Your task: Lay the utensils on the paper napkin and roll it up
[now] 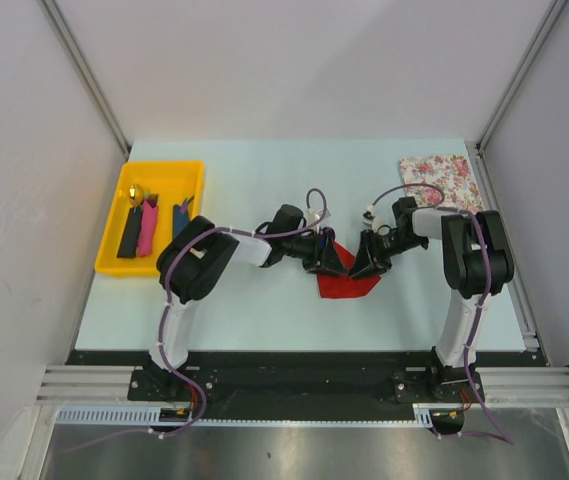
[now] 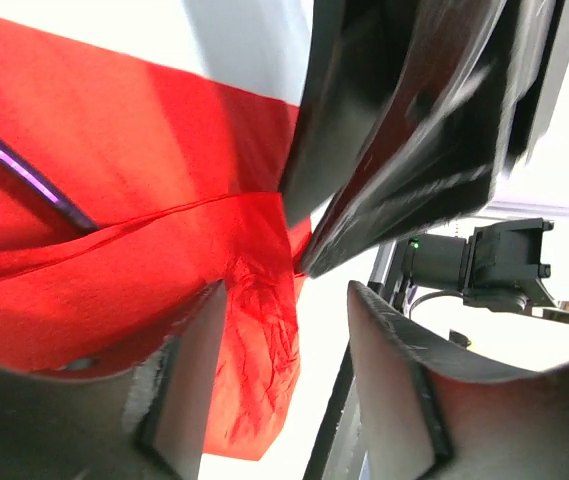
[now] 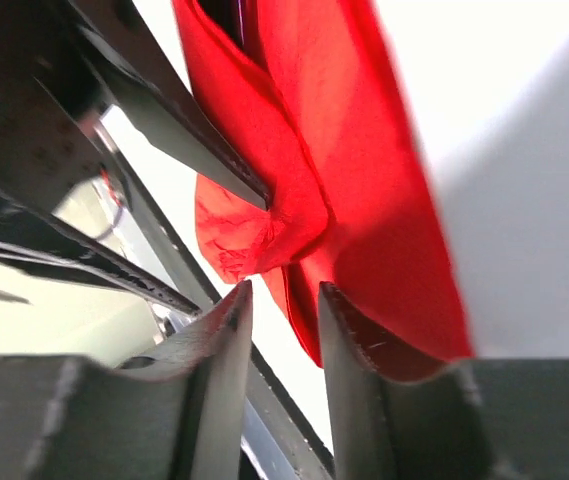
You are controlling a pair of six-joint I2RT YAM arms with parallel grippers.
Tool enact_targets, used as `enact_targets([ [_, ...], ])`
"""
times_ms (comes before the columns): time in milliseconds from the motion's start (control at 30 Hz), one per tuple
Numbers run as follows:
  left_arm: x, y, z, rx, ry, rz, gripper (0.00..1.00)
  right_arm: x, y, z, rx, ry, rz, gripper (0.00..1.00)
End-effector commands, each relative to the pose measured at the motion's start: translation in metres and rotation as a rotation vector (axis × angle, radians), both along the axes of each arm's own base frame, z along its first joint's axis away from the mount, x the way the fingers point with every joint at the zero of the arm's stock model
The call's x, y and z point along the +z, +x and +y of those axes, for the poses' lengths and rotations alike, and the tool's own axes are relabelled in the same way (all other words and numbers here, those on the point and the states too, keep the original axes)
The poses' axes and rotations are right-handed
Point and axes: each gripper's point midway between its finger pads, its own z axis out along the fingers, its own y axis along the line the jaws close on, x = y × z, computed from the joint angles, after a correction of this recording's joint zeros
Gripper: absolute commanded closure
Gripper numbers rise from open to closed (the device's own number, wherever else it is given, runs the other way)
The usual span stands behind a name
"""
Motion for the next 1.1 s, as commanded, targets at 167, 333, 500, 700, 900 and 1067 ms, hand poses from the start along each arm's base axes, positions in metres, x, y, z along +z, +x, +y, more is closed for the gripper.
enact_targets([
  [167,0.002,0.002,-0.004,-0.008,-0.029,-0.037,0.38,0.036,0.039,-0.003,-0.113,0.104,-0.018,0.57],
  [333,0.004,0.002,-0.004,-0.008,-0.033,-0.046,0.38,0.029,0.037,0.005,-0.091,0.079,-0.007,0.55],
  [500,0.007,0.003,-0.004,-0.009,-0.041,-0.058,0.39,0.015,0.028,0.008,-0.057,0.011,-0.004,0.56],
  [700,0.014,0.002,-0.004,-0.013,-0.056,-0.075,0.4,-0.007,0.029,-0.002,-0.054,-0.124,-0.02,0.6],
  [900,0.051,0.0,0.0,-0.02,-0.118,-0.145,0.45,-0.02,0.02,-0.007,-0.015,-0.213,-0.021,0.66],
  [1067,0.066,-0.007,0.011,-0.028,-0.132,-0.153,0.67,-0.026,0.014,-0.009,-0.012,-0.234,-0.006,0.68],
])
